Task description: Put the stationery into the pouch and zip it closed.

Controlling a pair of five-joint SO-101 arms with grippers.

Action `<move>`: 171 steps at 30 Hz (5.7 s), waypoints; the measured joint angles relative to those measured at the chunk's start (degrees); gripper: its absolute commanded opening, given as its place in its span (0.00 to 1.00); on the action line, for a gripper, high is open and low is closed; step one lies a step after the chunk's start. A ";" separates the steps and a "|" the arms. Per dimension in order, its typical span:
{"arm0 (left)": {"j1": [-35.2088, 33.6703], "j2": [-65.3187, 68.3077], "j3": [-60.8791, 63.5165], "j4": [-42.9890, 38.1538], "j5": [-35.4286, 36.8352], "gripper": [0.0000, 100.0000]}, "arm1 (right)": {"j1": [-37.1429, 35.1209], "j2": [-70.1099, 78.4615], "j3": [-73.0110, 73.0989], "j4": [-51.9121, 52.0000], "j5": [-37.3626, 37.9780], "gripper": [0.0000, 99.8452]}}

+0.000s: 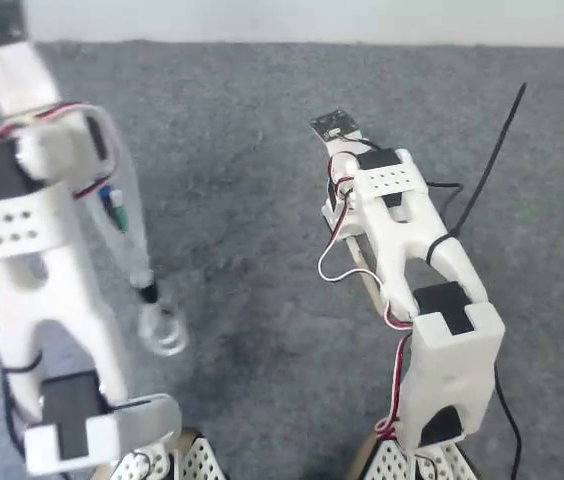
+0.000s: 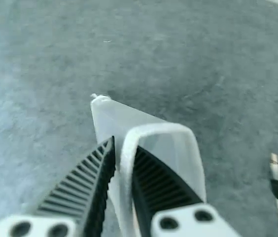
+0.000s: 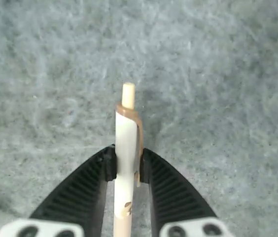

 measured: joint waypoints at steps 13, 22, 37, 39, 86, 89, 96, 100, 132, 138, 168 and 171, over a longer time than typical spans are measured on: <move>16.79 9.85 -8.00 0.09 10.55 0.01 | 0.00 0.00 0.00 -0.26 0.00 0.01; 18.11 10.99 -17.05 0.18 16.18 0.01 | 0.53 0.00 0.00 -0.26 0.00 0.01; 9.05 11.16 1.41 -1.49 16.62 0.01 | 0.79 -1.67 0.09 -0.26 0.00 0.01; 7.21 11.16 2.02 -1.58 16.00 0.01 | 0.79 -3.34 0.09 -0.26 0.00 0.01; 1.85 11.16 4.04 -1.67 14.15 0.01 | -22.07 -68.04 20.92 -6.24 -4.92 0.01; 1.85 11.16 4.04 -1.67 14.15 0.01 | -24.09 -70.33 20.92 -9.93 -4.92 0.01; 1.85 11.16 4.04 -1.67 14.15 0.01 | -29.54 -71.21 20.92 -16.97 -4.92 0.01; 1.85 11.16 4.04 -1.67 14.15 0.01 | -30.68 -71.21 20.92 -22.68 -4.92 0.01; 1.85 11.16 4.04 -1.67 14.15 0.01 | -36.40 -74.64 50.02 -78.77 -5.27 0.01; 1.85 11.16 4.04 -1.67 14.15 0.01 | -36.66 -66.99 50.02 -85.19 -5.27 0.01; 1.85 11.16 4.04 -1.67 14.15 0.01 | -36.22 -45.36 60.66 -103.65 12.75 0.01; 1.76 11.16 4.04 -1.67 14.15 0.01 | -35.78 -44.31 60.66 -104.53 12.75 0.03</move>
